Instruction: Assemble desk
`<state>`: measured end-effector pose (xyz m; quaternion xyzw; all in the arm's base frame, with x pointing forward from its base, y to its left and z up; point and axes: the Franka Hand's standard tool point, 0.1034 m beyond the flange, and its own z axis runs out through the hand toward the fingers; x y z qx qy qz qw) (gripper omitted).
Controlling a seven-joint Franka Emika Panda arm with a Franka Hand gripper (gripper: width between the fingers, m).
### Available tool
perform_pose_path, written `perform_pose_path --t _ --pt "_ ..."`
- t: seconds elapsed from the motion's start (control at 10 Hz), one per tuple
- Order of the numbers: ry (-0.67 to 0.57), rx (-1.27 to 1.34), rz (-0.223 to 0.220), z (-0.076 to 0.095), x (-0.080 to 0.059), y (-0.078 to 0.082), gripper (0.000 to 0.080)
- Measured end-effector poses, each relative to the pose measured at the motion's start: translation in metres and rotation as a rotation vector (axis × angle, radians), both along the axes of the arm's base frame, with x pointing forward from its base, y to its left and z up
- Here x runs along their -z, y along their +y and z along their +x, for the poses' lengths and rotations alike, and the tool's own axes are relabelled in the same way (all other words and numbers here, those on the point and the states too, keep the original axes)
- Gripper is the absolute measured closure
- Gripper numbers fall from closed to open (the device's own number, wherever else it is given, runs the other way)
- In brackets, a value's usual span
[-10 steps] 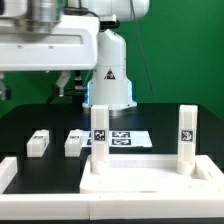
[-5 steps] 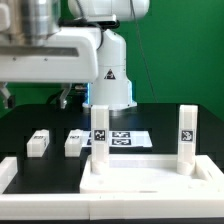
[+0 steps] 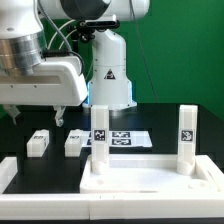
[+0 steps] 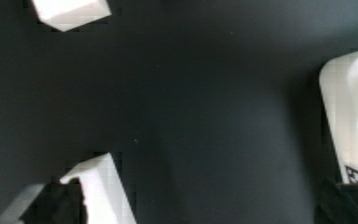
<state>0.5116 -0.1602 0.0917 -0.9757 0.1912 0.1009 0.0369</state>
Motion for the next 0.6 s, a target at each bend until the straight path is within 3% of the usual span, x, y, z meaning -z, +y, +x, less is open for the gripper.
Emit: perform_pose_path --t 0.2,0.4,0.6 --pt "0.007 0.108 -0.005 -0.002 0.002 0.000 0.0150" --pt "0.010 0.234 0.071 -0.024 0.012 -0.006 0.0150" --pt "0.044 0.260 0.181 -0.041 0.014 0.000 0.0150"
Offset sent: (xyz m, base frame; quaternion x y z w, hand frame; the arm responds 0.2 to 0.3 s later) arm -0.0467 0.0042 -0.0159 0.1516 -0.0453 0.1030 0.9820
